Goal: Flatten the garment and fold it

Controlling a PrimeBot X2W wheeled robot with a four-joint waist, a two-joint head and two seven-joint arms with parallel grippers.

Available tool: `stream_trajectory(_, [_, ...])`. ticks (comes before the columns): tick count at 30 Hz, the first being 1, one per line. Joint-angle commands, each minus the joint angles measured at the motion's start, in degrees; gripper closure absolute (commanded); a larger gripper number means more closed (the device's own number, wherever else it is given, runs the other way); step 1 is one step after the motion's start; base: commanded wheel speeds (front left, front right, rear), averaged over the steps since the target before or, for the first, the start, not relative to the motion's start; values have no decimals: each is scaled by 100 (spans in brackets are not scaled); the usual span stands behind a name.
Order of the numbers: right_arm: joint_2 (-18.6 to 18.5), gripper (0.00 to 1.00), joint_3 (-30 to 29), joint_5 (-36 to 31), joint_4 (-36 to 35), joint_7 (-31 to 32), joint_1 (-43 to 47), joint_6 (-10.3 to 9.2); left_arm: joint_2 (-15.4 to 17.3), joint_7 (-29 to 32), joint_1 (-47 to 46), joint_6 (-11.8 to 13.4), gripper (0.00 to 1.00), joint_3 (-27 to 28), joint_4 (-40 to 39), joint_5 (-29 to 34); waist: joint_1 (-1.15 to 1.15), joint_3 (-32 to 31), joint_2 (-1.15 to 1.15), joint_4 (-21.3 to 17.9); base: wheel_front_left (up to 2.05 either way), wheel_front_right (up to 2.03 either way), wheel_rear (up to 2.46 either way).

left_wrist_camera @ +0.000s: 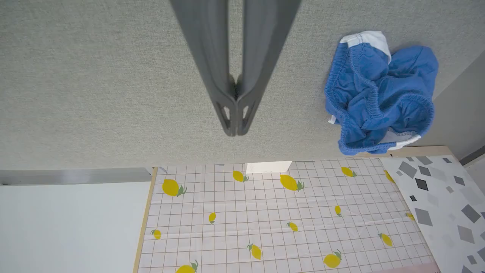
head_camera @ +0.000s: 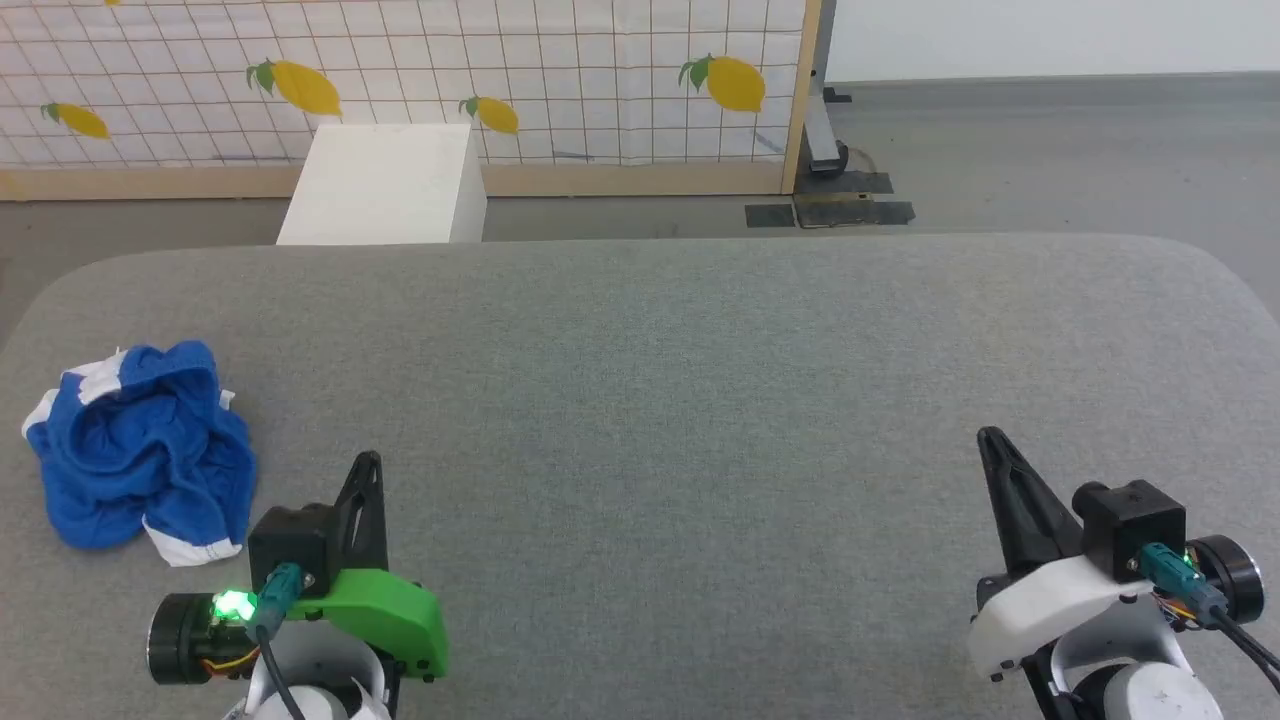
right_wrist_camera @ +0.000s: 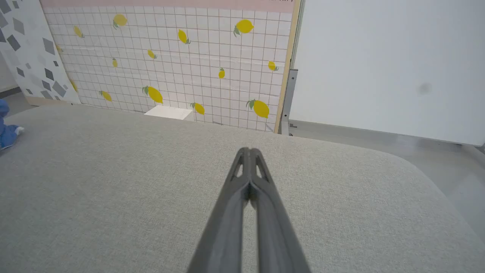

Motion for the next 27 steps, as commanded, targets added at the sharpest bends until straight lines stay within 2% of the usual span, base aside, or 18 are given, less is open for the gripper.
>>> stream_trajectory(1, [-4,100,7,-36,-26,1,63,-9,-29,8,62,-5,100,15,-14,73,0,0,0,0,0,0,0])
stream_trajectory(7, [-4,100,7,-36,-26,1,63,-9,-29,8,62,-5,100,15,-14,73,0,0,0,0,0,0,0])
stream_trajectory(8, [0,0,-2,2,0,-1,1,0,0,0,0,0,0,0,0,-1,0,0,0,0,0,0,0])
stream_trajectory(27, [0,0,-37,240,168,-186,64,-1,1,-182,36,-13,0,-14,167,-154,0,-2,0,11,0,0,0])
